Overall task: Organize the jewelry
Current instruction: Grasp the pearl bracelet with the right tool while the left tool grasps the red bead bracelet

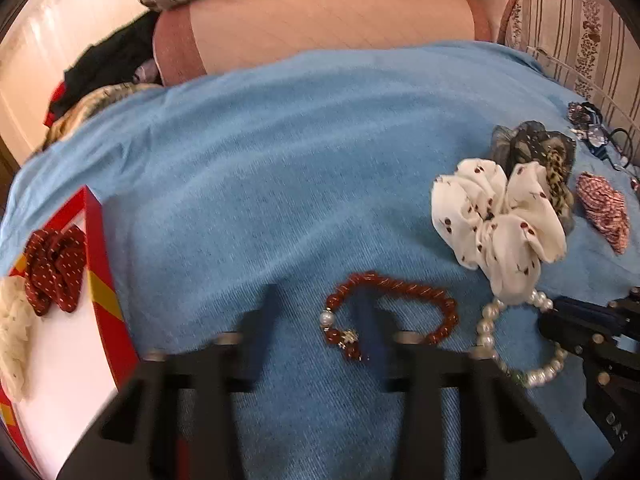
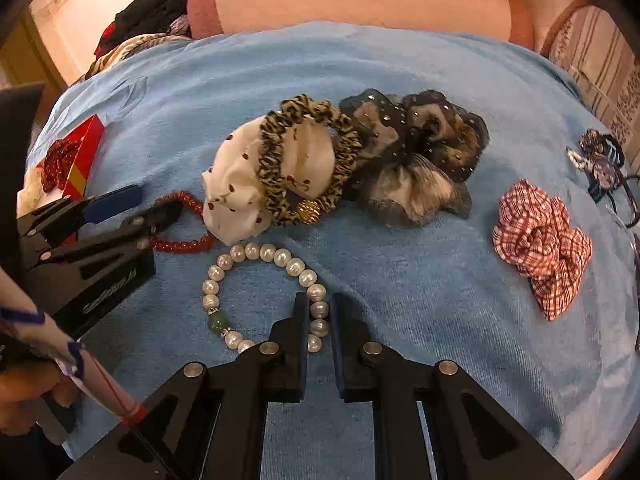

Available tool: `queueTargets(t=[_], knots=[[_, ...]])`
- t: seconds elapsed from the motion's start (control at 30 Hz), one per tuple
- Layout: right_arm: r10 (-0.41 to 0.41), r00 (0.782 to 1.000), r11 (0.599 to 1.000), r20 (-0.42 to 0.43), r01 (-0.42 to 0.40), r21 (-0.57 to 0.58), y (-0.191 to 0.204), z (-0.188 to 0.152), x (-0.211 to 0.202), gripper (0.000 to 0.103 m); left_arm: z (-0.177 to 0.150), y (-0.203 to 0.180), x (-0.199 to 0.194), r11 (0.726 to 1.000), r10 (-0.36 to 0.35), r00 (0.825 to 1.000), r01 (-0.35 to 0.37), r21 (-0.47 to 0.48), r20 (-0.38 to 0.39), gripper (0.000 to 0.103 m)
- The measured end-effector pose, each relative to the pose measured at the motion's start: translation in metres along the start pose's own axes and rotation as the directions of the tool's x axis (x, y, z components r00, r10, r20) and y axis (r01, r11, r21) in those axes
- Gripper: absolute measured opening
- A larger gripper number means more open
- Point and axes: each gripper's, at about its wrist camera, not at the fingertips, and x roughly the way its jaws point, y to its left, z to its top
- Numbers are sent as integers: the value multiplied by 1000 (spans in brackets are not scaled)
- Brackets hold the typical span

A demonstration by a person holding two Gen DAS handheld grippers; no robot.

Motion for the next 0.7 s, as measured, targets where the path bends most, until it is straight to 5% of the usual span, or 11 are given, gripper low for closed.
queueTargets(t=[0.03,0.37,0.7], knots=[[0,1000,1000,8,0,-6,1,0,0,11,0,-1,0,1000,17,1000,-17,-1,8,7],[98,990,995,100,-97,-7,7,6,-17,11,2,19,-30,988,-113,989,122,-94,96,7],[244,935,969,257,-243,-38,12,13,-52,11,2,37,-61,956,-215,961,243,-166,171,7]])
